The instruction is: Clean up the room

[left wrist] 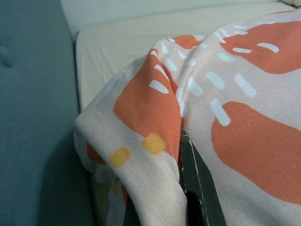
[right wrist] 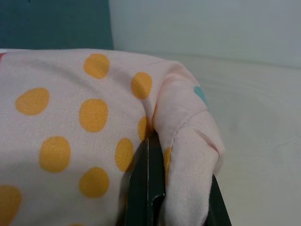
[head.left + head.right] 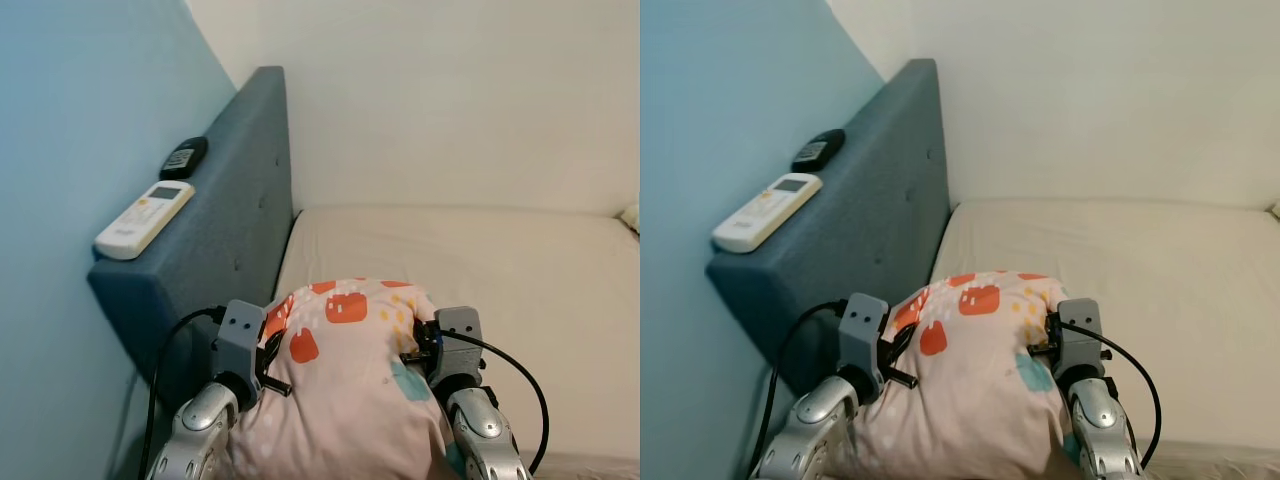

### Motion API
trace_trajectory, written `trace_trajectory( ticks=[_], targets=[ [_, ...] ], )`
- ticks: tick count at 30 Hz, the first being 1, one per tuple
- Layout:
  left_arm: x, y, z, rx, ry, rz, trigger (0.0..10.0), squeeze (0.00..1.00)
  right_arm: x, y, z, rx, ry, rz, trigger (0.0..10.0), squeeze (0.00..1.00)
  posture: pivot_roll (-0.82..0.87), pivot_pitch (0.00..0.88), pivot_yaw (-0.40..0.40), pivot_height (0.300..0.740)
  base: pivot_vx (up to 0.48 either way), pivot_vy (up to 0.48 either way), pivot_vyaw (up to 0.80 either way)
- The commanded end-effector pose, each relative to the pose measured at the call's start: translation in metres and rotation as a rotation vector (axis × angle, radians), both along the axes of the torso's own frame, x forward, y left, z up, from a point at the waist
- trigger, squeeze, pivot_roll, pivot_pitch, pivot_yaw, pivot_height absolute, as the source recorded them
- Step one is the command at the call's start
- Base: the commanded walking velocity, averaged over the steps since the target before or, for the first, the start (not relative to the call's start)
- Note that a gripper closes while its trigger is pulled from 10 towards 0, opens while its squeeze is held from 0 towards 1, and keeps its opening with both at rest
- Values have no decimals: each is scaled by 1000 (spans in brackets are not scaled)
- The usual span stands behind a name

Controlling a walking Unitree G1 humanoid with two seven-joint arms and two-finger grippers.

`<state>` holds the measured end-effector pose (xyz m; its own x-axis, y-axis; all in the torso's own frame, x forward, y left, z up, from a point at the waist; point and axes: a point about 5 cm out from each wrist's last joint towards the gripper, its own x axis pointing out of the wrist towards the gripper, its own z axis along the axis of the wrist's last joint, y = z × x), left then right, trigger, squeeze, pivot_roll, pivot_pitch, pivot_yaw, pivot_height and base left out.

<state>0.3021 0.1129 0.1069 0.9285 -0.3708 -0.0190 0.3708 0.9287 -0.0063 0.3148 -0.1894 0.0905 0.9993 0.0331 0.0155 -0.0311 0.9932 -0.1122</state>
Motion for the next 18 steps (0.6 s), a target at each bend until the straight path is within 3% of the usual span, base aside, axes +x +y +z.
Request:
trace_trajectory(
  ticks=[1,10,18],
  targets=[
    [-1,-3,10,-20,-49,-22,10000,0,1,-1,8,9,-49,-9,10000,0,48,133,21,740,390,0,0],
    [-1,-2,9,-19,-46,-16,10000,0,1,-1,8,8,-47,-5,10000,0,49,135,19,740,383,0,0],
    [-1,0,9,-10,-49,4,10000,0,1,0,7,6,-44,-2,10000,0,50,137,17,740,0,0,0]
  ],
)
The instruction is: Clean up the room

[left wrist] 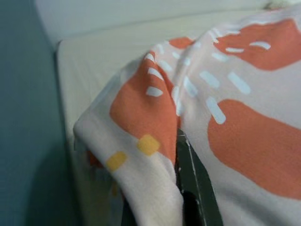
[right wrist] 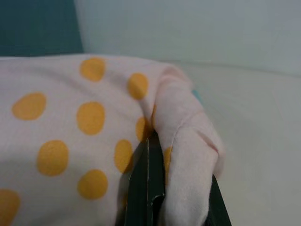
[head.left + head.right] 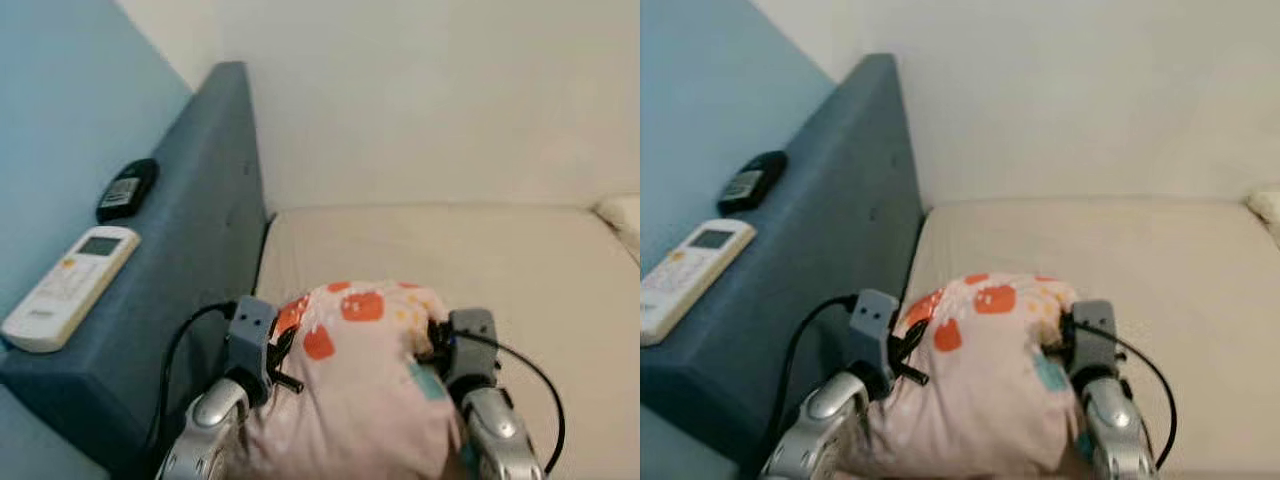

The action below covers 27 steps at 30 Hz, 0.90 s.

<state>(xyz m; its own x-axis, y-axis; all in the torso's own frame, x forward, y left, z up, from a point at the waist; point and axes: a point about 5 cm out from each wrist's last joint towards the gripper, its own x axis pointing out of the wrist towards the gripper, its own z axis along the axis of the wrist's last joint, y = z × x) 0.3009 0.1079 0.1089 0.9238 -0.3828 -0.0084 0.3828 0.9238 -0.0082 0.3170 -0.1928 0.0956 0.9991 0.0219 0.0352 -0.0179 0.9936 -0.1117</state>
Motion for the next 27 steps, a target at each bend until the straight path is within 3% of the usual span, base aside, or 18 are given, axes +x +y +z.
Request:
trace_trajectory(
  ticks=[1,27],
  targets=[
    [0,5,7,-2,-39,17,10000,0,-1,3,2,5,-24,10,10000,0,51,138,18,740,0,0,0],
    [2,-1,5,25,-18,-3,10000,0,5,-3,9,22,-33,-4,10000,0,51,137,20,740,0,0,0]
  ],
)
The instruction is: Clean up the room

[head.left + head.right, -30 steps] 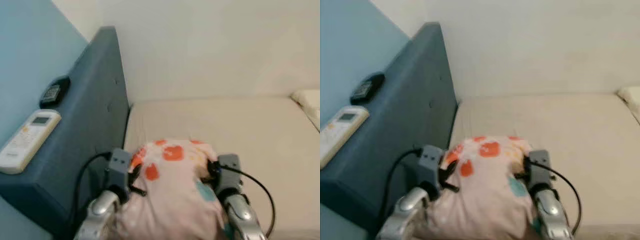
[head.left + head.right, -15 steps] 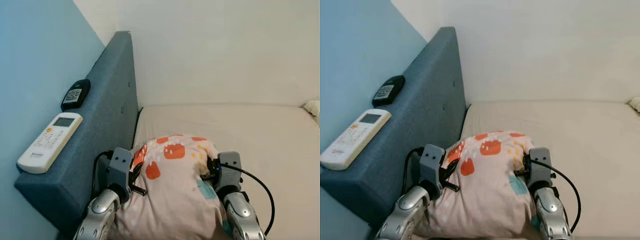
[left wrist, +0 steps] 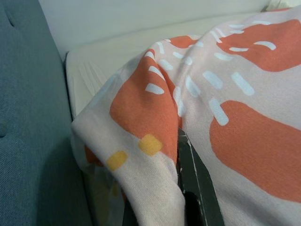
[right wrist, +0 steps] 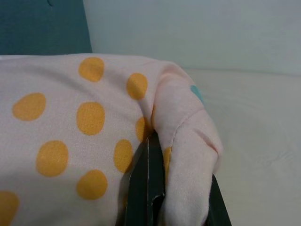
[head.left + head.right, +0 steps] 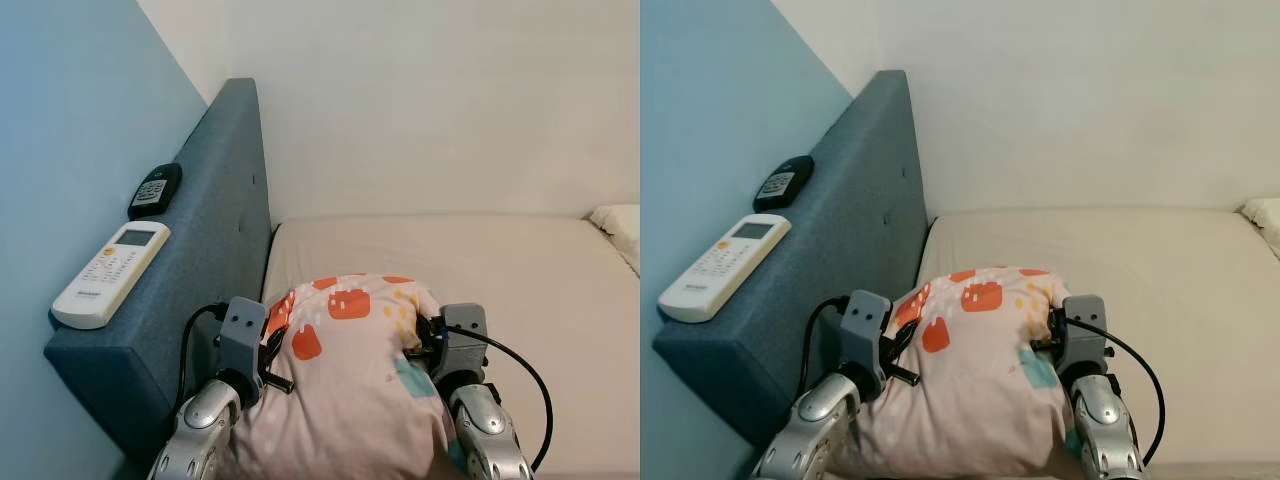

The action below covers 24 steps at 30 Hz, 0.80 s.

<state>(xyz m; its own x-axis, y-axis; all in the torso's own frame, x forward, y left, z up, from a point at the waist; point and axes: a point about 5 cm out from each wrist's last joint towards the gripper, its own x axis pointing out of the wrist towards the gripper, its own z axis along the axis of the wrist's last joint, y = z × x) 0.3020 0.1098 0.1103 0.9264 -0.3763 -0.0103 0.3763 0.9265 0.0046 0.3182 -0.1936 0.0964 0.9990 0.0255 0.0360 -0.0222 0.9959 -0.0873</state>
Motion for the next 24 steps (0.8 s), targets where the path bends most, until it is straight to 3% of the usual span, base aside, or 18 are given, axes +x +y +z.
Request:
trace_trajectory(
  ticks=[1,9,18,24],
  targets=[
    [1,-3,4,12,-14,-11,10000,0,4,-3,8,-2,-33,-9,10000,0,51,137,20,740,0,0,0],
    [5,-9,9,-31,-20,46,10000,0,10,-7,20,-13,-71,0,10000,0,45,131,20,740,0,0,0],
    [3,-22,18,-73,-76,37,10000,0,20,-5,38,-58,-127,40,10000,0,42,123,20,740,0,0,0],
    [0,-20,13,-58,-64,33,10000,0,22,-5,44,-51,-154,47,10000,0,46,127,18,740,0,0,0]
  ],
)
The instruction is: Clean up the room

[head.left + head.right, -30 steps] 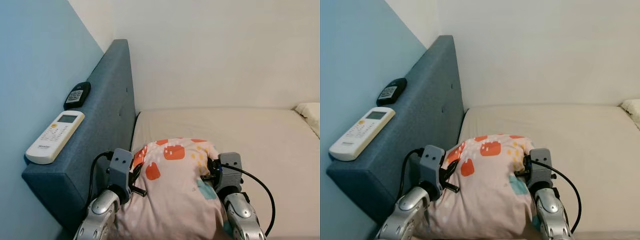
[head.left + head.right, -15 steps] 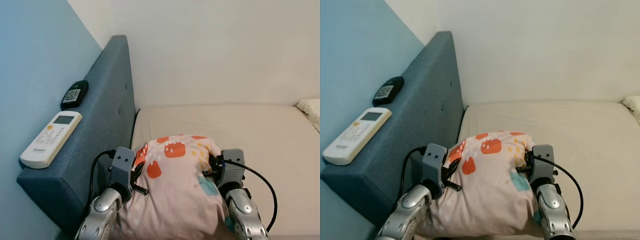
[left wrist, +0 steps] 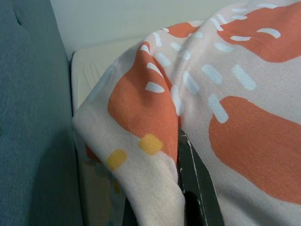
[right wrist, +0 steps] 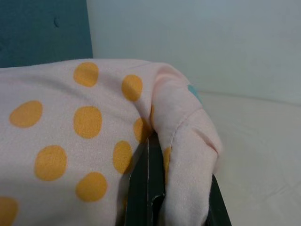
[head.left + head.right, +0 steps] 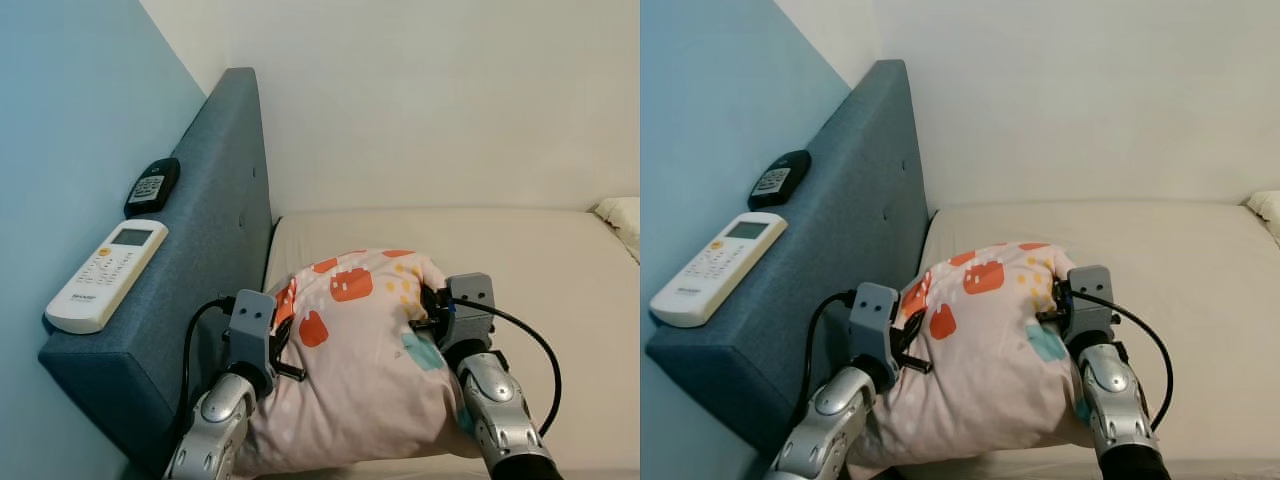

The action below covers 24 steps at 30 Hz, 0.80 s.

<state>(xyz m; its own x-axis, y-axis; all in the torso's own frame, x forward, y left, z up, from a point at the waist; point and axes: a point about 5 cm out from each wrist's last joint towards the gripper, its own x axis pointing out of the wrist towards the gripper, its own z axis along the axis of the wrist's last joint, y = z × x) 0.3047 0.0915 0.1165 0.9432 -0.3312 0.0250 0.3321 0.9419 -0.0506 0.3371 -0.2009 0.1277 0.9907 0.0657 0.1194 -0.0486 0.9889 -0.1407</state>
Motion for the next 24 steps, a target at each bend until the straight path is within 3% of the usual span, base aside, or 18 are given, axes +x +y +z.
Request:
trace_trajectory(
  ticks=[1,10,12,17,24],
  targets=[
    [-3,-1,7,7,-51,-13,10000,0,3,2,12,0,-68,12,10000,0,46,127,18,740,0,0,0],
    [-2,4,6,46,-54,4,10000,0,4,6,10,-1,-62,20,10000,0,48,132,17,740,0,0,0],
    [0,3,6,79,-59,8,10000,0,4,6,9,-3,-57,20,10000,0,46,133,17,740,0,-480,0],
    [1,3,5,79,-51,7,10000,0,3,5,8,-5,-55,18,10000,0,43,134,18,740,0,-480,0],
    [2,2,2,45,-12,8,10000,0,3,3,6,-7,-46,14,10000,0,41,135,17,740,0,0,0]
  ],
)
